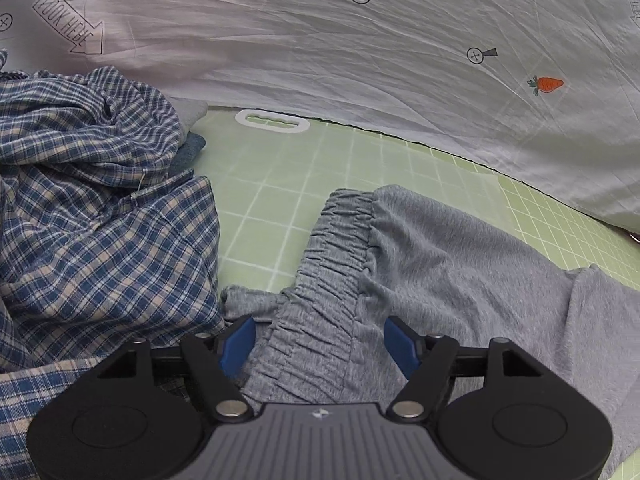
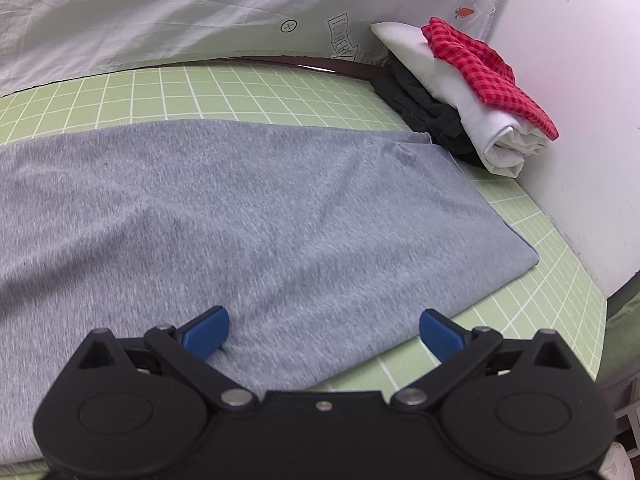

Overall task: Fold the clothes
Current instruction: 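Move the left gripper to the elastic waistband and pinch it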

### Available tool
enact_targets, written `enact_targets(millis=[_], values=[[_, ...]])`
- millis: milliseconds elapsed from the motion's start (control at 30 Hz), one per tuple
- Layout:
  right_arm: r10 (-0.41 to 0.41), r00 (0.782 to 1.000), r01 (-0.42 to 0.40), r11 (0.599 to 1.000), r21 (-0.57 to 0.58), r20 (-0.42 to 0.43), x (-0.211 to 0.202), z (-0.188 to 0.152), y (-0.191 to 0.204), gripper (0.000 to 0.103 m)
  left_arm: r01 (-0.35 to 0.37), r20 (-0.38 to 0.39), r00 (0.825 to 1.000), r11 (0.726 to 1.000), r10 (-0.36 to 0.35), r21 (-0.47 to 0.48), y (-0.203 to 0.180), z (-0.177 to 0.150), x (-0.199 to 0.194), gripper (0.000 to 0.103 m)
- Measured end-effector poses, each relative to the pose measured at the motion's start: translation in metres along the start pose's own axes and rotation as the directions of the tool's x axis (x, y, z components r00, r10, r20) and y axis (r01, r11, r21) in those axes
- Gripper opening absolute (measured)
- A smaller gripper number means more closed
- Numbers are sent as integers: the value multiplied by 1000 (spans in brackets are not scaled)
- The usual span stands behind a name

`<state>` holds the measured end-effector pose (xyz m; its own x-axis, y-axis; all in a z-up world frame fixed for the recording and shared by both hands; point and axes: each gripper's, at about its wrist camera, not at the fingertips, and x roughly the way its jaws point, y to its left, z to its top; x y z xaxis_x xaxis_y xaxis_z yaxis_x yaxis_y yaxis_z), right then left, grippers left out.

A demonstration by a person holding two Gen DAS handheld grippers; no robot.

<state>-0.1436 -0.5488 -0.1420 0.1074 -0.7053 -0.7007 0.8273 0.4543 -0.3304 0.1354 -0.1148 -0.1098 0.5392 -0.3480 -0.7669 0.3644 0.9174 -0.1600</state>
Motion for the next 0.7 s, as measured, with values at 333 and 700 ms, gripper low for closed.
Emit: enact_targets(millis=[333,700], values=[[9,1000,-10,998,56,12,0,-5,-4,103,7,34,999,994,-11,112,-9,-2,-14,25],[19,1000,-21,997,76,18,-1,-9,-7,103,12,-6,1000,994,-11,106,-10,4,-5,41]])
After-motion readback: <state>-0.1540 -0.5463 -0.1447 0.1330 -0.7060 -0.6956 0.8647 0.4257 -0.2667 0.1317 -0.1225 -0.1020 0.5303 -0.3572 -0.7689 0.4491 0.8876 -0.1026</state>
